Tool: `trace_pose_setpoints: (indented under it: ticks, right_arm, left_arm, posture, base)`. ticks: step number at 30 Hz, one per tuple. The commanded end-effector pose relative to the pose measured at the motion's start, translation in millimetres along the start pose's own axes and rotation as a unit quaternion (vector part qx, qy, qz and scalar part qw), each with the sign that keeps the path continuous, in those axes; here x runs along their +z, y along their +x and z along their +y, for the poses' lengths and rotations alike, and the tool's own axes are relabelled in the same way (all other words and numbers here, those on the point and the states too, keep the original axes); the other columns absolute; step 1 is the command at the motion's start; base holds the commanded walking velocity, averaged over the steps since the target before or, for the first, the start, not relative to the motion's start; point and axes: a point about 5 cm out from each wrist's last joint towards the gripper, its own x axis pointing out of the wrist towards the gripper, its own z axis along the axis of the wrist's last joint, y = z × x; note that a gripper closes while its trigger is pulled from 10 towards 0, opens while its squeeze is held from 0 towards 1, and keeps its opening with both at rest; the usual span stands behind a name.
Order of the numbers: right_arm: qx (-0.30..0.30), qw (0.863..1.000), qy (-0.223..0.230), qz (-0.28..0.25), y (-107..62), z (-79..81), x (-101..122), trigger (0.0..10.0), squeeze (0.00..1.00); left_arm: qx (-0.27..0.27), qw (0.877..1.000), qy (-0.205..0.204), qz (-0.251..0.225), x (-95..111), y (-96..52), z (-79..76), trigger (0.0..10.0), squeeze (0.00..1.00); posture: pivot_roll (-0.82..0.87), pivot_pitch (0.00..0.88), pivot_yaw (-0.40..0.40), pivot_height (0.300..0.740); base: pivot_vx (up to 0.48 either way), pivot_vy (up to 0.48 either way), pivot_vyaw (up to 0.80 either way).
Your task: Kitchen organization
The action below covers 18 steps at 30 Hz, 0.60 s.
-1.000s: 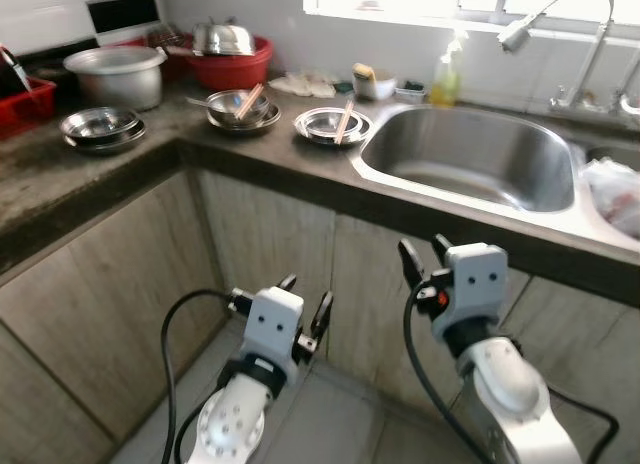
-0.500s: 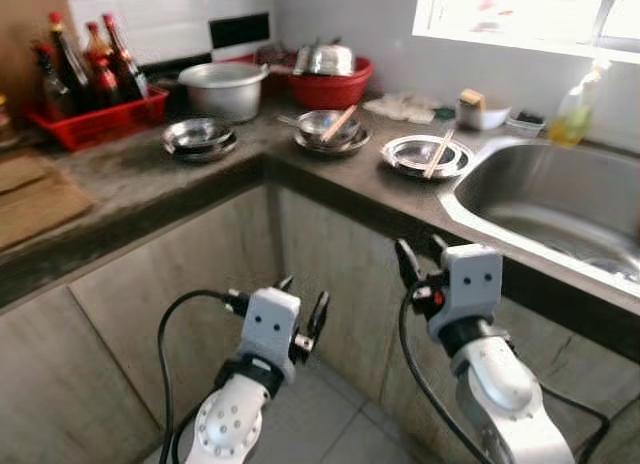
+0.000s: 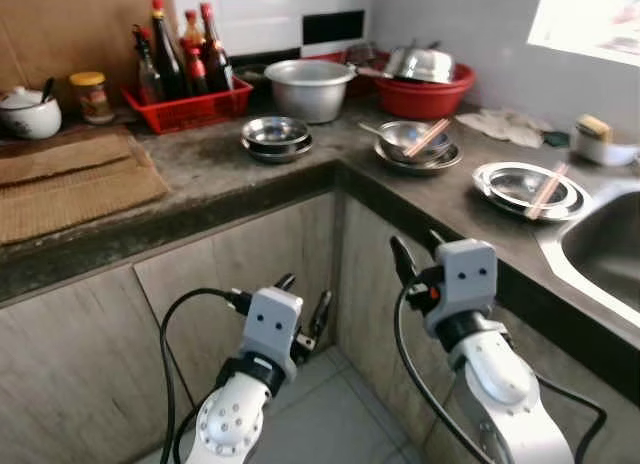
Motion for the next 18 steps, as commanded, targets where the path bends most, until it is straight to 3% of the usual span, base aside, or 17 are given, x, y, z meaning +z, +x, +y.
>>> trace_pose_setpoints:
  ticks: [1, 14, 18]
  right_arm:
    - [-0.015, 1.000, -0.008, -0.008, -0.9, -9.0, 3.3, 10.0, 0.00]
    - [-0.022, 0.999, -0.013, -0.018, 10.2, -15.1, 8.0, 10.0, 0.00]
    - [-0.032, 0.999, -0.012, -0.022, 13.4, -17.8, 9.4, 10.0, 0.00]
  left_arm:
    - [-0.012, 1.000, -0.003, -0.012, 4.9, 2.1, -6.5, 10.0, 0.00]
    - [-0.011, 1.000, -0.001, -0.018, 6.4, 5.2, -5.2, 10.0, 0.00]
    - [-0.008, 1.000, -0.001, -0.017, 6.6, 5.3, -4.7, 10.0, 0.00]
  posture:
    - [0.07, 0.000, -0.024, 0.740]
    - [0.07, 0.000, -0.024, 0.740]
    - [0.08, 0.000, -0.026, 0.740]
  base:
    - [0.341, 0.000, 0.79]
    - [0.341, 0.000, 0.78]
    - [0.342, 0.000, 0.00]
